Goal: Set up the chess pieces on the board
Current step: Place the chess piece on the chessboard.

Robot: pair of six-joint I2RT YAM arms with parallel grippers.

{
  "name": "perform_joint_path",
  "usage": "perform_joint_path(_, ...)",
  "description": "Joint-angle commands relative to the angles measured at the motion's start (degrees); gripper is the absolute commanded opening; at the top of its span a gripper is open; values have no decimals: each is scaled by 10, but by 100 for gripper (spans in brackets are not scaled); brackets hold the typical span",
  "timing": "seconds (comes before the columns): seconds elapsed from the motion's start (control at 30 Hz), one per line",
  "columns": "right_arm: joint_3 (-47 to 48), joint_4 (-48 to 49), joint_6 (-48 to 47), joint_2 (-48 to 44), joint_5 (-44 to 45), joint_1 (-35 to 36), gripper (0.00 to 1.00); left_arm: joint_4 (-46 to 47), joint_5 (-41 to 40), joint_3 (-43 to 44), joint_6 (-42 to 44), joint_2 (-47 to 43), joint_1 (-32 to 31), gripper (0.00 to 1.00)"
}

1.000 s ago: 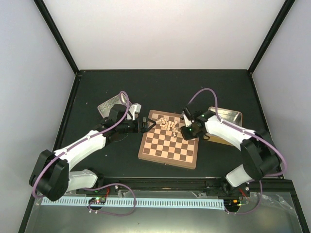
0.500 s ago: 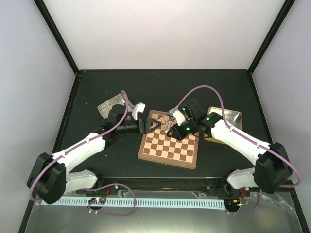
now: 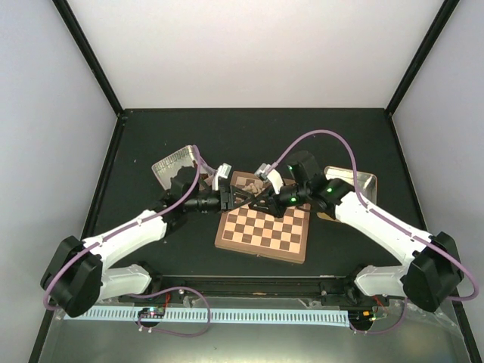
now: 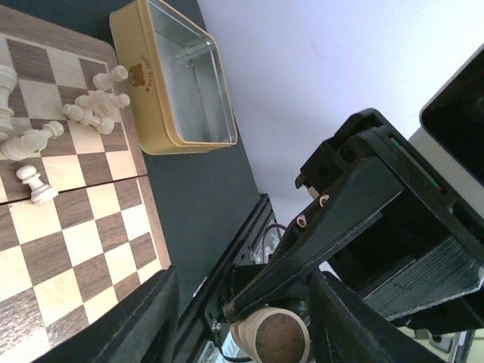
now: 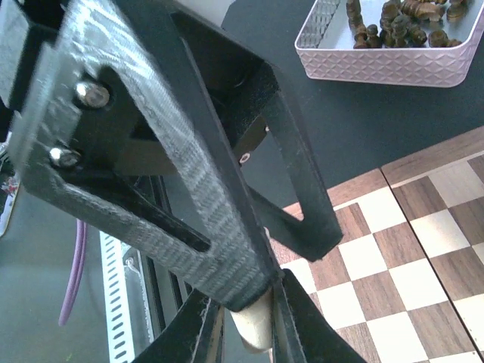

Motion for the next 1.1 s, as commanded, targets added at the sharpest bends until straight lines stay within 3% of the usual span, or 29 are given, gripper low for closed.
perform_joint_path(0.0,-10,35,3,-17,-10,2,9,27,13,-1,-27,-1,-13,44)
perform_joint_path(0.2,-20,60,36,-23,15,1,11,25,1,-5,-29,-10,-30,21)
perform_joint_path(0.3,-33,78,79,-44,30,2,25,25,-9,-2,-37,-22,-33,8)
perform_joint_path(0.43,-86,155,163,-105,25,2,44,-7,-37,16,-92,-45,-33,8)
perform_joint_path(0.5,-120,202,205,-137,36,2,48,-30,-54,28,-130,-53,-33,8)
perform_joint_path(0.73,-206,377,343,-206,64,2,49,-11,-57,22,-318,-65,-33,8)
perform_joint_path(1.07,-218,449,449,-164,71,3,44,45,-75,7,-395,-62,-34,7)
